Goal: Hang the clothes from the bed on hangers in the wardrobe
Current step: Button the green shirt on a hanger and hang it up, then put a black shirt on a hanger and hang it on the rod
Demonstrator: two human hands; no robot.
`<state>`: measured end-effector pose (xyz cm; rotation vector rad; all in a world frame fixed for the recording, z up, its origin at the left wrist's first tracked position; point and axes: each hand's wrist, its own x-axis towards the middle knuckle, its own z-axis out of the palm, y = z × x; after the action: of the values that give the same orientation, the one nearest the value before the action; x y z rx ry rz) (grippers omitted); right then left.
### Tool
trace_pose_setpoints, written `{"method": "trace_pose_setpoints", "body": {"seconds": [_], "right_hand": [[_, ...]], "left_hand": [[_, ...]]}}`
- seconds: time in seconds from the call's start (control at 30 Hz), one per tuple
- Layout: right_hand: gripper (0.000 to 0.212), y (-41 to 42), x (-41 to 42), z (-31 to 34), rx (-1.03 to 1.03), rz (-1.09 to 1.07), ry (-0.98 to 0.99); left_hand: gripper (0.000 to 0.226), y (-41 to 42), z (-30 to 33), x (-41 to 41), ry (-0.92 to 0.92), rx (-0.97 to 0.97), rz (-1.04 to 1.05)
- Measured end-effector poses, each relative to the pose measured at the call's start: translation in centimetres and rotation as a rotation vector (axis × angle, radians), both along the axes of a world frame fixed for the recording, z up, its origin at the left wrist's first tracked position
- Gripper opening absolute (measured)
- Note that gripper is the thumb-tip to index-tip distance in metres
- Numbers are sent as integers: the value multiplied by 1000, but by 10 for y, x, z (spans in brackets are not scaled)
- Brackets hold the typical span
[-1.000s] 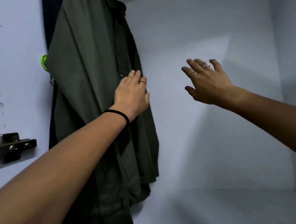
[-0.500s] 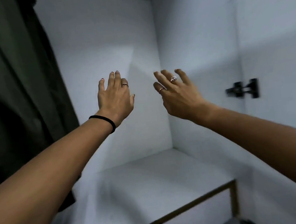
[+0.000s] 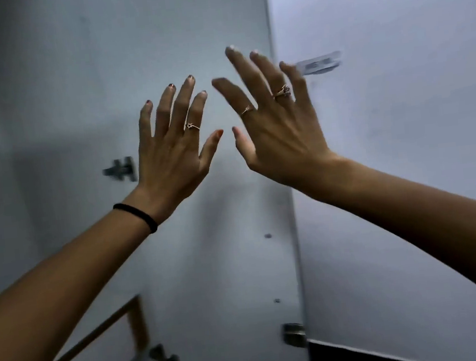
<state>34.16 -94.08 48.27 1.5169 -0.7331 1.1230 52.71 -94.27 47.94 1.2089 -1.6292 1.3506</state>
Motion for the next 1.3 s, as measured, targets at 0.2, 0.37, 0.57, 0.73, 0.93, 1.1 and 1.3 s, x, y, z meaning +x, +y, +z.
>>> {"method": "trace_pose_setpoints", "body": {"seconds": [0.2,0.37,0.57,0.73,0.93,1.1,1.3], "right_hand": [[69,30,-197,-5,49,-226,-89],[79,60,-345,-39,164,-496,-63],[85,108,-499,-62,303,-769,-135],[81,163,-617,-80,408,-988,-451],[74,232,-708,-121,581,-1272,-628],[71,257,-779,-149,588,-1464,-752],[71,251,-875,-196,633,-1616,-990]], "left_hand": [[61,-14,-13,-213,31,-27,-314],[63,-24,-28,-375,20,45,-477],[61,-31,-62,-537,-101,126,-646],[60,-27,-105,-666,-148,328,-820],[57,-23,-153,-792,-163,549,-932],[57,-16,-197,-904,-236,689,-1087],[58,-18,-262,-1018,-430,814,-1177]]}}
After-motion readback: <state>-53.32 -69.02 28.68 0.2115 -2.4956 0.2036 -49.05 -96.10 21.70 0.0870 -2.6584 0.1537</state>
